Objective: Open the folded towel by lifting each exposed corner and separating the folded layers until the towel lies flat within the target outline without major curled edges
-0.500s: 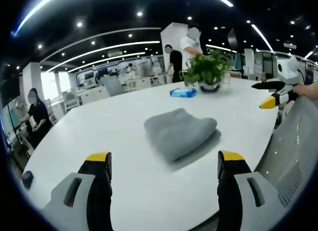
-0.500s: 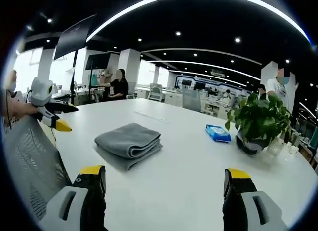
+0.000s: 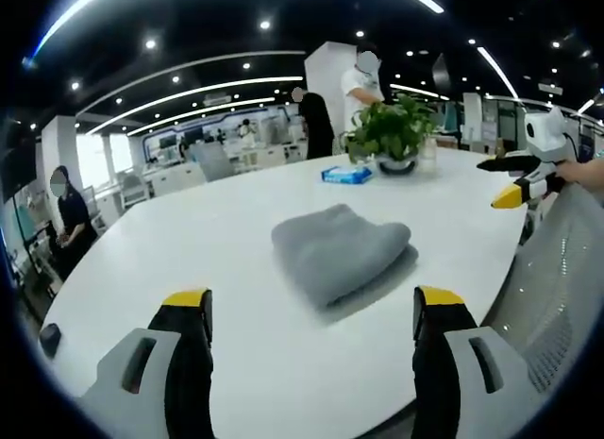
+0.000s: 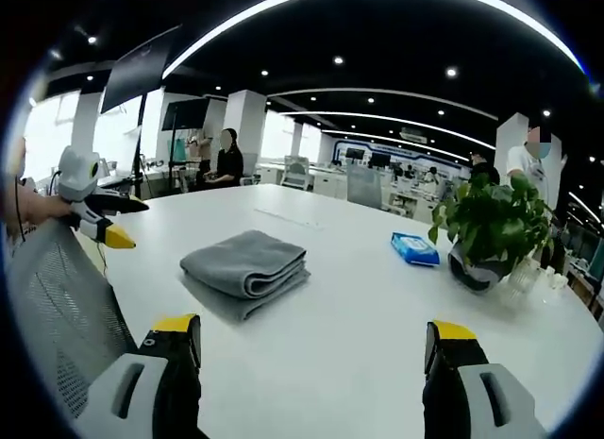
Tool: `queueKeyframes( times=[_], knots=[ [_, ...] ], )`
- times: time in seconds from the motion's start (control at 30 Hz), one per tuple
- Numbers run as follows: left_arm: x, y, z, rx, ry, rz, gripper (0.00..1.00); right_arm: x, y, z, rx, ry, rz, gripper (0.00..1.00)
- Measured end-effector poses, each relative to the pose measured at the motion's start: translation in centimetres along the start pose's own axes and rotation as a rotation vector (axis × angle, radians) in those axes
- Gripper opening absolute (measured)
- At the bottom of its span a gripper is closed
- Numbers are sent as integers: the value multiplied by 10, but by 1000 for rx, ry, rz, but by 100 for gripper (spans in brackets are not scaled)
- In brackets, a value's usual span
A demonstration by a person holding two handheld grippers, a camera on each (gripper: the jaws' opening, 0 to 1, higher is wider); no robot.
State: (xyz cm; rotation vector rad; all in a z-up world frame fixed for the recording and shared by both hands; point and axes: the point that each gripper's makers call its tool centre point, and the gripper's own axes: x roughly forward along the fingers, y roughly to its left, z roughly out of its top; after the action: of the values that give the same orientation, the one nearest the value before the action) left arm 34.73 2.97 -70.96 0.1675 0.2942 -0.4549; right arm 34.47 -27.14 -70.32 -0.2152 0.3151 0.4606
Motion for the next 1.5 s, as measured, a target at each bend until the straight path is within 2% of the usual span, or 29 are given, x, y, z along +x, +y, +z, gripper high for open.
queueKeyframes(
  times=[0.63, 1.0, 1.5],
  knots=[
    [1, -2, -2, -1, 8, -4, 88, 0, 1, 0, 5, -2, 10, 100],
    [1, 0, -1, -9, 4, 7, 87, 0, 2, -5, -11, 26, 17, 100],
    [1, 1, -3, -11, 11, 9, 88, 1, 3, -5, -14, 27, 17, 100]
  ],
)
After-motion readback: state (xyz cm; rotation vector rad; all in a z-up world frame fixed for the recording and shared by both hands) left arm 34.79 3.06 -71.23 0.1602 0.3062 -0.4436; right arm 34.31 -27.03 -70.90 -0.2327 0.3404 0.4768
